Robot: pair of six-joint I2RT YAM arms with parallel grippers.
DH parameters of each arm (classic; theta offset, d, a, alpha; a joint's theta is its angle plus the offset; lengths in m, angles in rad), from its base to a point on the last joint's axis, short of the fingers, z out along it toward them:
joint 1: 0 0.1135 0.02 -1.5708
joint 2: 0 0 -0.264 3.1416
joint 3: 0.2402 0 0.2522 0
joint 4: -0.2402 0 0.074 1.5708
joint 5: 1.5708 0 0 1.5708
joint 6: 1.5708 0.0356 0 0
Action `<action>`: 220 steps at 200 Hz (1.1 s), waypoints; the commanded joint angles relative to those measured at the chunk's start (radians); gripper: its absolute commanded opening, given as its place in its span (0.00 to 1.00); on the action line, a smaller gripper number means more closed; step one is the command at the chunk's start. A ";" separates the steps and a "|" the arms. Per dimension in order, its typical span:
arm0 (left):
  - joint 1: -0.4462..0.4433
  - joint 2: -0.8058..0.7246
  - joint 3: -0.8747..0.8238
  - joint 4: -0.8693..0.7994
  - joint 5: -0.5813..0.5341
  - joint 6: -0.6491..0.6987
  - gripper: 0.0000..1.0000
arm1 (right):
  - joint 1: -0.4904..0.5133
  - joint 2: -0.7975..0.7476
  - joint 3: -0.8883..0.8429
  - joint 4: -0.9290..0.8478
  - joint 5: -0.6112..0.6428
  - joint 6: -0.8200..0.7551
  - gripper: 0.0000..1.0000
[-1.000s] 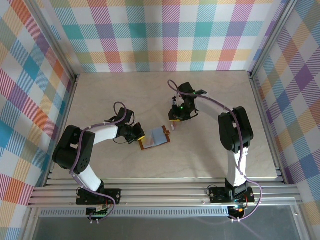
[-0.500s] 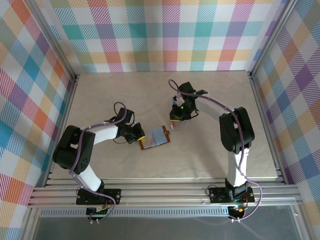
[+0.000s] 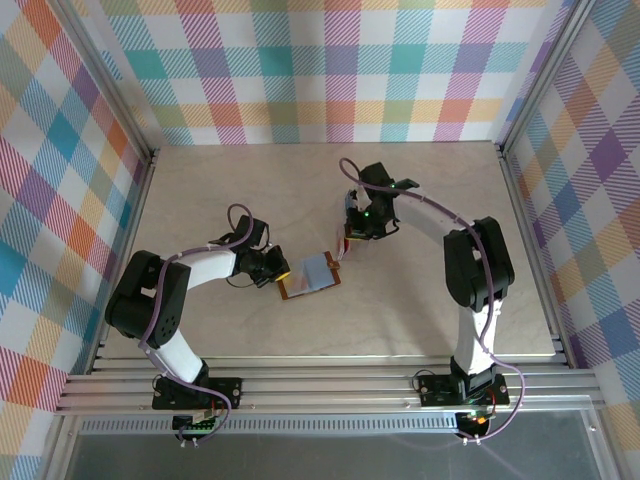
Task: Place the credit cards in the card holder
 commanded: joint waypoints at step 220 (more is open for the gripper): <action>-0.016 0.029 -0.039 -0.123 -0.096 0.028 0.00 | 0.113 -0.149 -0.293 0.333 -0.473 0.066 0.00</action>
